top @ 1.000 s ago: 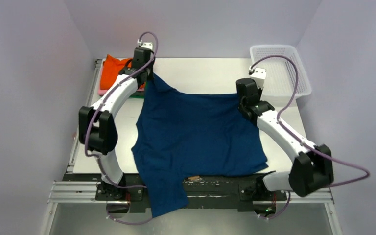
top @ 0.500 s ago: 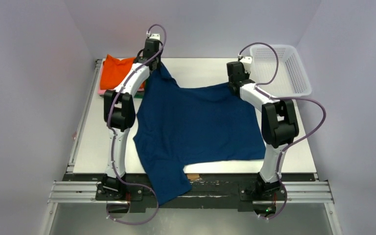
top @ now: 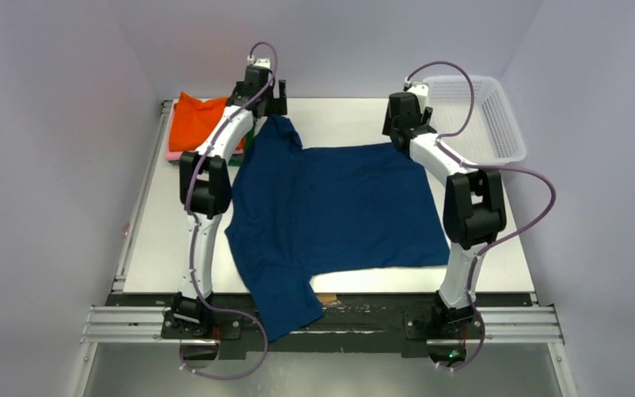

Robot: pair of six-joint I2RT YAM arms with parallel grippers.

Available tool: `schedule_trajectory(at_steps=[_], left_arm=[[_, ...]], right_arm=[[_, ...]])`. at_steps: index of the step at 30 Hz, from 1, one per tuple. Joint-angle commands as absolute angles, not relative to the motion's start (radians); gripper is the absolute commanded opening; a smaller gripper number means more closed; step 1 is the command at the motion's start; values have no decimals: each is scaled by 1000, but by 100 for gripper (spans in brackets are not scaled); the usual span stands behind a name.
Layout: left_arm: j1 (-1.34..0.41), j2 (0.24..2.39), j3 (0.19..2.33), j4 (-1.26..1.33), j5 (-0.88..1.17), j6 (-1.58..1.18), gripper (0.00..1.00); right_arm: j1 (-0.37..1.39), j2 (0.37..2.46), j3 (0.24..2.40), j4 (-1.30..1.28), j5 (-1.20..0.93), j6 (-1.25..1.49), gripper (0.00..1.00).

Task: Fold and stack the t-shirts
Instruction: Flatten out the tshirt

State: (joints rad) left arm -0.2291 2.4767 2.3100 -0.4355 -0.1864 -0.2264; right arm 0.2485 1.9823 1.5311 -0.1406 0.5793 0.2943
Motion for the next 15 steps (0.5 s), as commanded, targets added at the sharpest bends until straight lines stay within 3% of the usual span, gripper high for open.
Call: schedule_trajectory(at_steps=[1, 5, 10, 15], left_arm=[[-226, 2240, 2203, -481, -84, -324, 100], [-236, 2029, 1898, -486, 20, -433, 100], [-278, 1734, 1395, -303, 106, -521, 100], [-350, 1695, 1226, -340, 81, -543, 100]], right_arm=[[252, 1855, 1476, -123, 367, 311, 69], [252, 1763, 1313, -115, 211, 373, 73], [264, 1634, 1111, -120, 116, 438, 75], [266, 1601, 964, -106, 66, 493, 75]])
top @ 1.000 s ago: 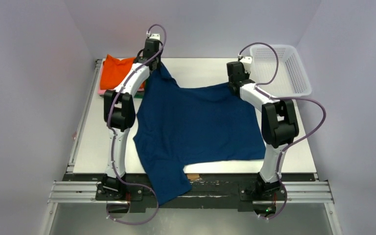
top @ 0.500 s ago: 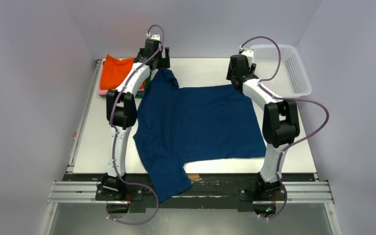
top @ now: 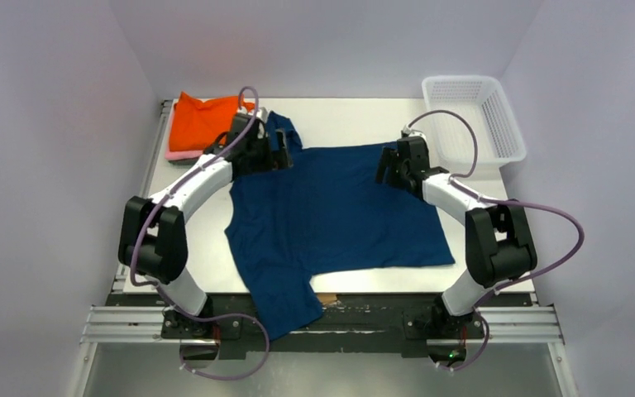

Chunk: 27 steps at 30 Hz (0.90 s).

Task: Fold and stack the t-shirts
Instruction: Flatten out the tshirt

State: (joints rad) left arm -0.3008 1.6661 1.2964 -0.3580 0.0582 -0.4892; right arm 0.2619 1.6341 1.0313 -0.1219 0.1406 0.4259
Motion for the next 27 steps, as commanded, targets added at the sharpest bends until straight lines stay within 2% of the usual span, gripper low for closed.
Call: schedule_trajectory(at_steps=[1, 12, 21, 27], left_arm=[[-362, 1714, 1234, -364, 76, -543, 100], [-377, 1961, 1385, -437, 109, -597, 100], [-368, 2162, 1633, -523, 159, -585, 100], [-335, 2299, 1873, -633, 218, -566, 100]], right_arm=[[266, 1606, 952, -111, 67, 501, 75], [241, 1761, 969, -135, 106, 577, 74], [202, 1838, 1042, -160, 89, 574, 74], [186, 1865, 1086, -163, 82, 577, 74]])
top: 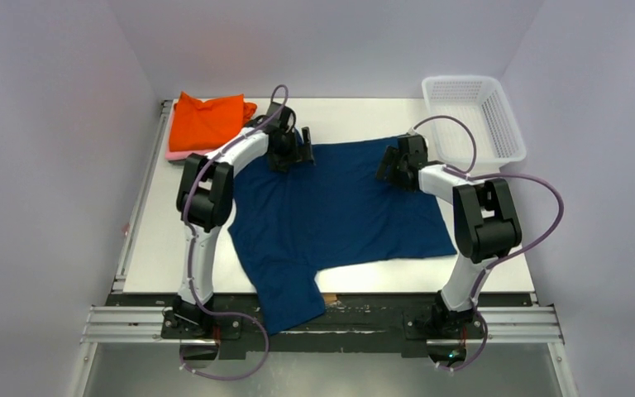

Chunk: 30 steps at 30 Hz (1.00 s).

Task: Fold and stack the t-shirts
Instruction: Flatten out the tshirt

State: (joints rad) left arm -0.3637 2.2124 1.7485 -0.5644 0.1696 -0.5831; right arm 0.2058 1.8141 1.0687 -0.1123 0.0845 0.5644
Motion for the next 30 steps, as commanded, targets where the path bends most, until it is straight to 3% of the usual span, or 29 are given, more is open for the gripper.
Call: schedule_trajectory(at_steps=[1, 12, 20, 24, 30], left_arm=[[-331, 2323, 1911, -648, 227, -563, 100], [-296, 2583, 2348, -736, 356, -588, 100], [-276, 2479, 2389, -704, 348, -563, 100], [-294, 2214, 2171, -672, 274, -514, 100], [-399, 1713, 1497, -521, 100, -506, 100]], right_arm=[[182, 1871, 1091, -163, 78, 578, 74], [152, 1907, 1128, -138, 34, 556, 74], [158, 1798, 1127, -137, 19, 480, 75], [162, 1663, 1091, -160, 14, 494, 77], [164, 1470, 970, -180, -52, 520, 78]])
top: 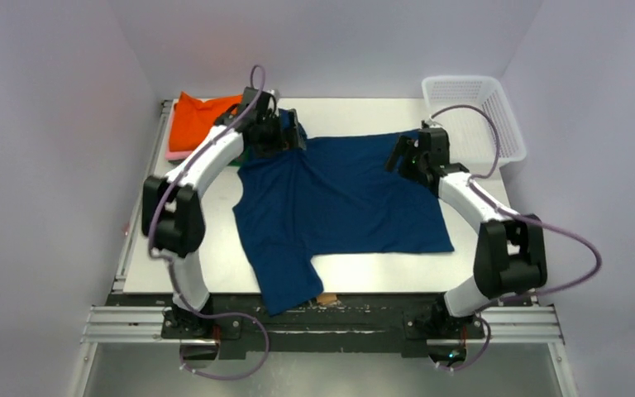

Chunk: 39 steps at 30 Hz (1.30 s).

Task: Fold and stack the t-shirts
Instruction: Flatten out the tshirt

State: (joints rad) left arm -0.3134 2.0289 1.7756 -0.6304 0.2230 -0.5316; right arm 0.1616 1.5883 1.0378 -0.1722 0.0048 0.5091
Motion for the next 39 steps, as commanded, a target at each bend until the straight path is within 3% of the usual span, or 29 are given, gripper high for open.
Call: schedule_trajectory(at_steps=[1, 5, 9, 14, 23, 31, 39], left_arm=[[-427, 1653, 1395, -511, 72, -519, 100], [-531, 1455, 1082, -465, 9, -587, 100], [-558, 1440, 931, -408, 33, -639, 100], [-551, 1593, 967, -414, 17, -669, 100], [-420, 1937, 1223, -549, 79, -678, 100], [-364, 2003, 1400, -647, 44, -595, 100], [-438, 1761, 1296, -626, 13, -563, 100]], right_arm=[[165, 1448, 944, -180, -61, 521, 78], [168, 1370, 854, -178, -82, 522, 78], [172, 1347, 781, -158, -85, 536, 78], [171, 1399, 748, -137, -69, 549, 77], [172, 1586, 766, -85, -51, 571, 77], [171, 1721, 874, -110, -1, 578, 76], [173, 1428, 839, -173, 33, 581, 78]])
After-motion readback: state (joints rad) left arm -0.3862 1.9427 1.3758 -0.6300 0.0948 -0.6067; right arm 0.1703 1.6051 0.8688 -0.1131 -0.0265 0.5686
